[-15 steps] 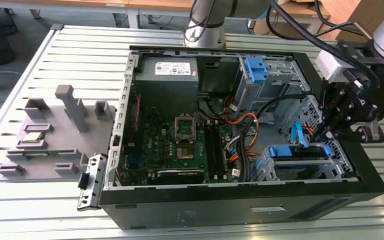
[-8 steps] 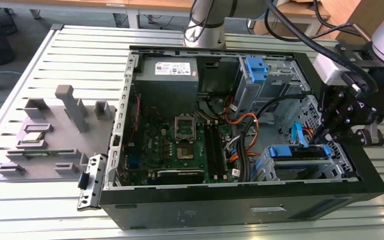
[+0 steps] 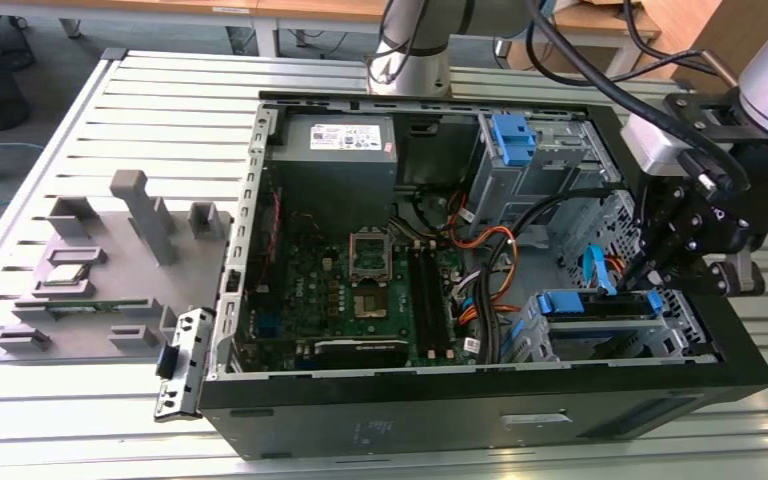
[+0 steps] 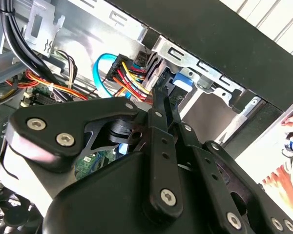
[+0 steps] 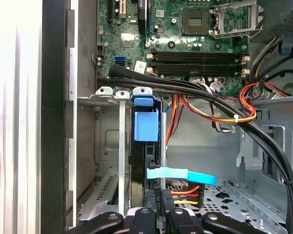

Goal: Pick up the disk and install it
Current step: 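Insert the second disk wire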

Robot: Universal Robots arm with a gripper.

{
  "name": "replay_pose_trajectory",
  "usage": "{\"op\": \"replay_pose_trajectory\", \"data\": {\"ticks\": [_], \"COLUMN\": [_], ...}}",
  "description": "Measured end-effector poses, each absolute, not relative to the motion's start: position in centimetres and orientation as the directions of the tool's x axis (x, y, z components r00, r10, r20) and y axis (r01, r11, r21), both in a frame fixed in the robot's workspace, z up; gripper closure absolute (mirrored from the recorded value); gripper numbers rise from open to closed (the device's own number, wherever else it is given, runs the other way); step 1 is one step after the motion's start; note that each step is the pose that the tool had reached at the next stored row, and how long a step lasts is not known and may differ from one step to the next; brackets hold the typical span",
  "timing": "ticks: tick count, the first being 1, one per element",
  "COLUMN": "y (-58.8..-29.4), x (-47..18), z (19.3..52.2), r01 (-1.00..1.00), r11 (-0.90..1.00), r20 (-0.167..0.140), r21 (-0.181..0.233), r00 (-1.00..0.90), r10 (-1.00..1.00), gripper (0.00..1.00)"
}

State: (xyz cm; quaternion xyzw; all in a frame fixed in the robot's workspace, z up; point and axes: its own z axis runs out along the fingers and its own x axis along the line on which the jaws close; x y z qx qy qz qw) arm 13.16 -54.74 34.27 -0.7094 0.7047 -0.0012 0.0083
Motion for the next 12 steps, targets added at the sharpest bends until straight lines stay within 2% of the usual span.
{"op": "replay_pose_trajectory", "data": {"ticks": [12], "y": [-55.00], "x": [13.11], "z": [34.15], "r01": [-1.000], "r11": [-0.011], "r20": [-0.021], "r21": [-0.023], "r00": [0.011], "r10": [-1.000], "gripper": [0.83]}}
